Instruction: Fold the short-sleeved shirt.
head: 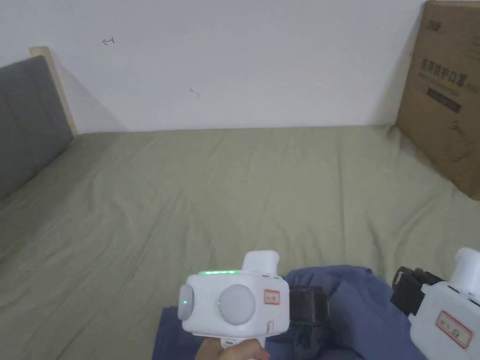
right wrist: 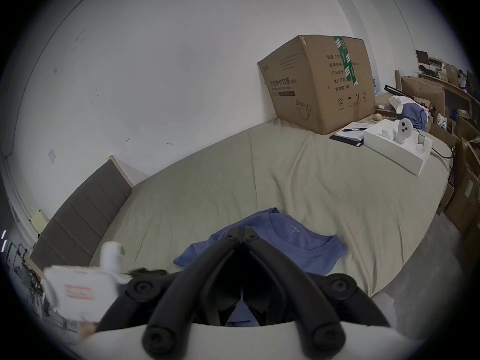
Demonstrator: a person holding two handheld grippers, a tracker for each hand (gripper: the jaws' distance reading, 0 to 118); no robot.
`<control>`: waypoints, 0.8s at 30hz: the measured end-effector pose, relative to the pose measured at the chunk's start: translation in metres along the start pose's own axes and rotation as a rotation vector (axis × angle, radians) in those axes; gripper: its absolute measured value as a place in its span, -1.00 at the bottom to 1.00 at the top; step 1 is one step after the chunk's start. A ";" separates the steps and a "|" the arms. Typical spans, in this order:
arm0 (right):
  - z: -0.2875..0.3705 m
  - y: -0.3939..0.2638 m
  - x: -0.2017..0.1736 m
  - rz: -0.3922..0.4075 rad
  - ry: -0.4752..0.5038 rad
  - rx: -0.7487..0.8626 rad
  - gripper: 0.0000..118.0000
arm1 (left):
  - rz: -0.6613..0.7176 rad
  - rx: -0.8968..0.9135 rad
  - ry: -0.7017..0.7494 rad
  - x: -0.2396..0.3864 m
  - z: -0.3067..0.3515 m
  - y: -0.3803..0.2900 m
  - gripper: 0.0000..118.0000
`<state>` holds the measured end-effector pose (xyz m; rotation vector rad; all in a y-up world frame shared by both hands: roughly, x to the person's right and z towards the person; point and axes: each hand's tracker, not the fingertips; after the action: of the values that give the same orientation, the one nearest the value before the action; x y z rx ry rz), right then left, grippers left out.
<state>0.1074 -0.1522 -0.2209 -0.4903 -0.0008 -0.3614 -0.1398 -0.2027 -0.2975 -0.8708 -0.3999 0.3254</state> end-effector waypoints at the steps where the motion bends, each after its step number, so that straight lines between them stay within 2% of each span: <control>1: -0.002 -0.001 -0.001 0.003 0.002 -0.008 -1.00 | 0.019 0.038 0.017 -0.011 0.016 0.003 0.99; 3: -0.005 -0.004 -0.004 0.009 0.007 -0.019 -1.00 | 0.053 0.065 0.064 -0.036 0.041 0.007 0.92; 4: -0.007 -0.005 -0.006 0.012 0.012 -0.026 -1.00 | 0.062 0.073 0.100 -0.049 0.052 0.006 0.58; 6: -0.010 -0.008 -0.010 0.019 0.021 -0.038 -1.00 | 0.089 0.080 0.221 -0.078 0.063 0.001 -0.48; 7: -0.012 -0.009 -0.012 0.023 0.026 -0.045 -1.00 | 0.112 0.075 0.299 -0.095 0.065 -0.004 -0.92; 9: -0.015 -0.012 -0.016 0.031 0.039 -0.056 -1.00 | 0.172 0.068 0.388 -0.124 0.070 -0.016 -1.00; 13: -0.027 -0.020 -0.023 0.061 0.049 -0.091 -1.00 | 0.317 0.027 0.325 -0.167 0.068 -0.027 -1.00; 15: -0.034 -0.024 -0.024 0.069 0.047 -0.111 -1.00 | 0.305 0.046 0.353 -0.175 0.066 -0.019 -1.00; 16: -0.037 -0.026 -0.025 0.073 0.046 -0.124 -1.00 | 0.301 0.047 0.373 -0.177 0.061 -0.010 -0.83; 17: -0.041 -0.027 -0.025 0.079 0.044 -0.136 -1.00 | 0.299 0.039 0.378 -0.177 0.055 0.000 -0.38; 19: -0.046 -0.028 -0.027 0.091 0.037 -0.146 -1.00 | 0.276 -0.013 0.350 -0.182 0.040 0.016 0.79; 20: -0.048 -0.029 -0.027 0.094 0.035 -0.150 -1.00 | 0.277 -0.045 0.330 -0.182 0.029 0.023 0.88; 23: -0.054 -0.030 -0.026 0.098 0.032 -0.164 -1.00 | 0.304 -0.046 0.298 -0.182 0.006 0.032 0.87; 24: -0.056 -0.031 -0.025 0.098 0.030 -0.171 -1.00 | 0.323 -0.076 0.293 -0.181 -0.005 0.033 0.78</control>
<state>0.0686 -0.1944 -0.2582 -0.6514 0.0831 -0.2732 -0.3002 -0.2643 -0.3637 -1.0421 0.0024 0.4744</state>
